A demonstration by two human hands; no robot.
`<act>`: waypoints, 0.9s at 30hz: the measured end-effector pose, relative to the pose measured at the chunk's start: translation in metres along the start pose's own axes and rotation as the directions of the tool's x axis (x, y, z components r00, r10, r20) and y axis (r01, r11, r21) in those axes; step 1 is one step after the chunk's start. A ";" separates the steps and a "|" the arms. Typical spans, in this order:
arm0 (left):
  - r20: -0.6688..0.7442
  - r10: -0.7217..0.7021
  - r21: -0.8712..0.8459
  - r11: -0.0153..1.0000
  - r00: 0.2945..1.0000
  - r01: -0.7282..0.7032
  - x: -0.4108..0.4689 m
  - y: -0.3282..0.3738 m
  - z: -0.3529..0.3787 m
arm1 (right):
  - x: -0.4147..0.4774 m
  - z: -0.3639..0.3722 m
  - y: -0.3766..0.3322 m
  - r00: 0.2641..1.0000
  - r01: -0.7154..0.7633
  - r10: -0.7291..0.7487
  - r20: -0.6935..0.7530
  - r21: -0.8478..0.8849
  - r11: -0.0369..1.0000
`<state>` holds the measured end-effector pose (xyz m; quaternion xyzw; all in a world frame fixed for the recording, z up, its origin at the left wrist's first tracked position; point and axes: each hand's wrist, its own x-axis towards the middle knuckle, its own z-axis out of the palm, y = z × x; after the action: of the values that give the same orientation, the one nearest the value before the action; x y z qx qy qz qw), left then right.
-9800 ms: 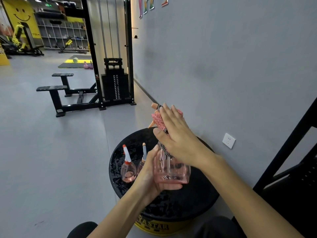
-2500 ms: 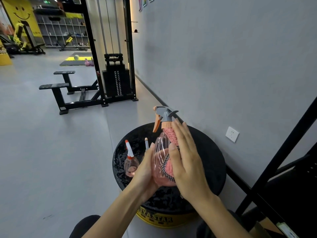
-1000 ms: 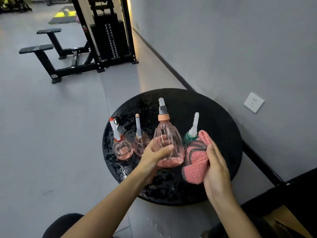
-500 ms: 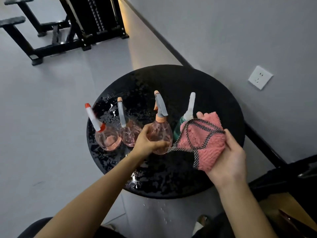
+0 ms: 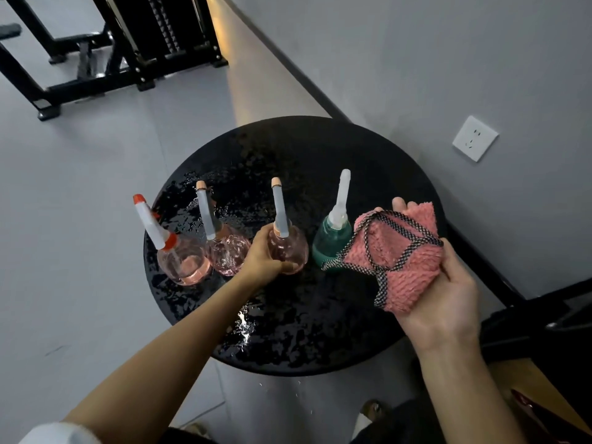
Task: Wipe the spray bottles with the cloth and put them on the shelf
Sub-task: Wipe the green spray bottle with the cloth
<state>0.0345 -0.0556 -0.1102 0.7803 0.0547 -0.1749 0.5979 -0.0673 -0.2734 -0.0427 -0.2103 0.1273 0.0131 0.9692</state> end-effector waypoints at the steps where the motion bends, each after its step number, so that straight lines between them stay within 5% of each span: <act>1: -0.010 0.006 0.006 1.000 1.000 -0.006 0.000 0.000 -0.001 | 0.000 0.000 -0.002 1.000 -0.002 0.002 0.018 0.003 1.000; 13: -0.153 0.092 0.000 0.996 0.984 -0.093 -0.024 -0.005 0.007 | 0.005 0.001 -0.005 0.999 -0.039 0.035 0.032 0.166 0.985; 18: -0.415 0.345 0.195 0.938 0.842 -0.288 -0.072 -0.019 0.025 | 0.002 0.002 -0.009 1.000 -0.001 0.003 -0.017 0.170 0.985; 21: -0.297 0.440 0.212 0.896 0.848 -0.391 -0.082 -0.014 0.041 | -0.002 0.002 -0.010 0.999 0.032 -0.037 0.020 0.207 0.978; 27: -0.070 0.323 0.222 0.927 0.944 -0.301 -0.039 0.013 0.065 | -0.006 0.004 -0.015 0.999 0.036 -0.036 -0.002 0.178 0.983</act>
<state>-0.0113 -0.1160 -0.0993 0.8454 -0.0573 -0.0407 0.5294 -0.0711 -0.2856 -0.0317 -0.1250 0.1234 -0.0157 0.9843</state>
